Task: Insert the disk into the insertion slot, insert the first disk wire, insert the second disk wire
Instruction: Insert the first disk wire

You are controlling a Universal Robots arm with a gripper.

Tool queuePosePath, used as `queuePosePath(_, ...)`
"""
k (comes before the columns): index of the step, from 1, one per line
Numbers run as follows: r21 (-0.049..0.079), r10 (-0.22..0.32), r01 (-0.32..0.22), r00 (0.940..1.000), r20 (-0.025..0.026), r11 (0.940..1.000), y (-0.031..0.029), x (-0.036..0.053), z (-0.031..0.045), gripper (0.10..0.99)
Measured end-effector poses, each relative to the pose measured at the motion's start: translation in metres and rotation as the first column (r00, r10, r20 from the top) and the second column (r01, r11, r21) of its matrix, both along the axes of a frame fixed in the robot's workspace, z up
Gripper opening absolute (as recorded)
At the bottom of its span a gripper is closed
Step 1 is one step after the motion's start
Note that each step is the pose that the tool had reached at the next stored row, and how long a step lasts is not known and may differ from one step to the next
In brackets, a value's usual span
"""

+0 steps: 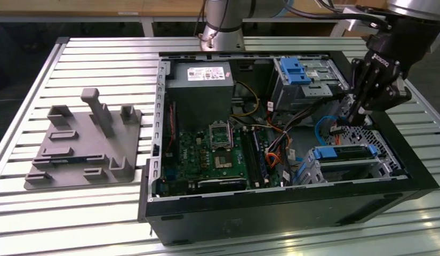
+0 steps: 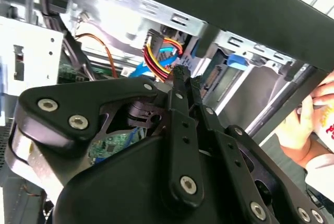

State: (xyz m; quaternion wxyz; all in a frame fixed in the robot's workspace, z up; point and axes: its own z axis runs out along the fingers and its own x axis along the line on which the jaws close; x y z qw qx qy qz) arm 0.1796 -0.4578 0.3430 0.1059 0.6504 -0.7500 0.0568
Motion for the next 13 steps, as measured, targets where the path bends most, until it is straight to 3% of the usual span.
queuePosePath(4, 0.010, 0.000, 0.000, 1.0000, 0.0009, 1.0000, -0.0092, 0.0000, 0.0000, 0.165)
queuePosePath(6, 0.025, 0.000, 0.000, 1.0000, 0.0038, 0.9997, -0.0127, 0.0000, 0.0000, 0.165)
queuePosePath(8, 0.049, 0.000, 0.000, 1.0000, 0.0095, 0.9988, -0.0148, 0.0000, 0.0001, 0.165)
queuePosePath(10, 0.080, -0.001, -0.001, 0.9999, 0.0140, 0.9968, -0.0166, 0.0000, 0.0000, 0.165)
queuePosePath(13, 0.125, -0.001, -0.001, 0.9999, 0.0161, 0.9922, -0.0200, -0.0002, 0.0003, 0.165)
